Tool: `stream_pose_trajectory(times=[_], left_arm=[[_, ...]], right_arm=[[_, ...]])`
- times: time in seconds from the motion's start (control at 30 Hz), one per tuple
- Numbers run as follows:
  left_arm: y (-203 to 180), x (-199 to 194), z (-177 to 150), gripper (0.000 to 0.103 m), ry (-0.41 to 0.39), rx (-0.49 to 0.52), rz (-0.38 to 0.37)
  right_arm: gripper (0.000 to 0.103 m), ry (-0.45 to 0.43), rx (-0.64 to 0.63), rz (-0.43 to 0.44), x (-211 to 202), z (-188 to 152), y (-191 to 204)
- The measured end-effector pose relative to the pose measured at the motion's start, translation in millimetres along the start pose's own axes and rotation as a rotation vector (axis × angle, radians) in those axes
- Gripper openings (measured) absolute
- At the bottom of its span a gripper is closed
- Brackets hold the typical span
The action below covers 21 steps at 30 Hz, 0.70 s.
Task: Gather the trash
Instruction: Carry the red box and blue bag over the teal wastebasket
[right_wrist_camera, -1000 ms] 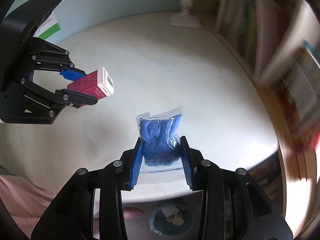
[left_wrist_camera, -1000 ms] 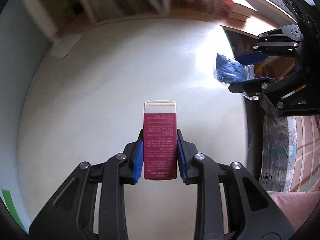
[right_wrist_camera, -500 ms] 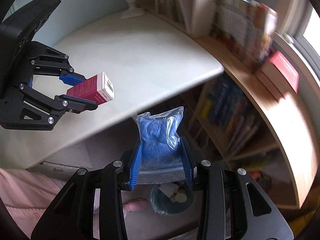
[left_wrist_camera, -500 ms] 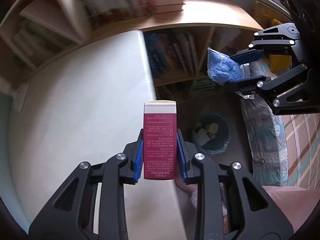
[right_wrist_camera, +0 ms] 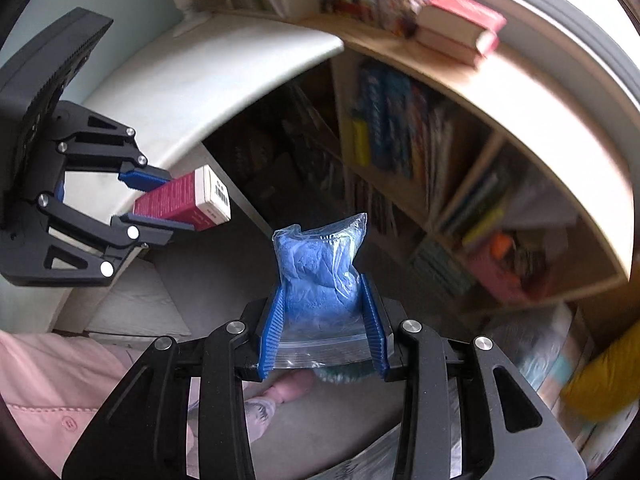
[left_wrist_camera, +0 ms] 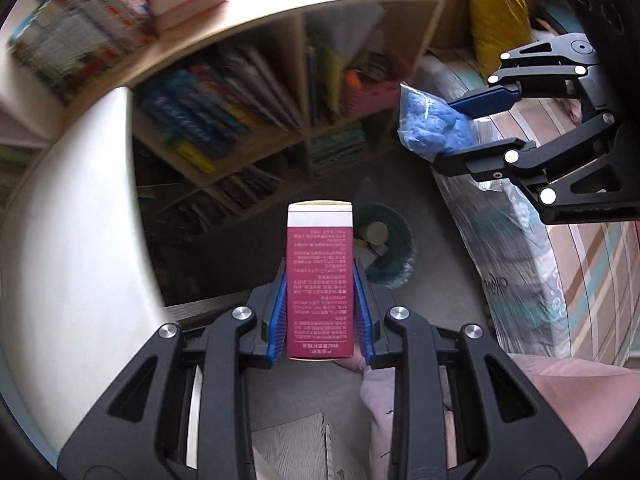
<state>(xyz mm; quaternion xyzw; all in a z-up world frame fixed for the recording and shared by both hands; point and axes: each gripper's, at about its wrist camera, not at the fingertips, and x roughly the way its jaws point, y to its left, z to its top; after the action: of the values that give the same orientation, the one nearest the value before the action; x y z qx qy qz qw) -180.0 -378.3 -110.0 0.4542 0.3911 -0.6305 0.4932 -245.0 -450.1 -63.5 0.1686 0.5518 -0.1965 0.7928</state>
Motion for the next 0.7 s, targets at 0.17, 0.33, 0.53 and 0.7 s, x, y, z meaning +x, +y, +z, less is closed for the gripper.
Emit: stream_pose_trajectory(times=[0.17,0.33,0.53,0.7], left_arm=[[-30,25,8,0.026,0.052,0.045,-0.030],[-54,50,16,0.026,0.101,0.070,-0.055],[-75,78,26,0.026,0.149,0.082,-0.083],[-85,94,31,0.026,0.174,0.089,-0.086]], right_arm=[[0.037,0.023,0.076,0.008,5,-30,-20],[0.037,0.051,0.143,0.024,15,-59,-39],[0.037,0.079,0.191,0.046,27,-80,-56],[0.037,0.101,0.210,0.056,39,-89,-65]])
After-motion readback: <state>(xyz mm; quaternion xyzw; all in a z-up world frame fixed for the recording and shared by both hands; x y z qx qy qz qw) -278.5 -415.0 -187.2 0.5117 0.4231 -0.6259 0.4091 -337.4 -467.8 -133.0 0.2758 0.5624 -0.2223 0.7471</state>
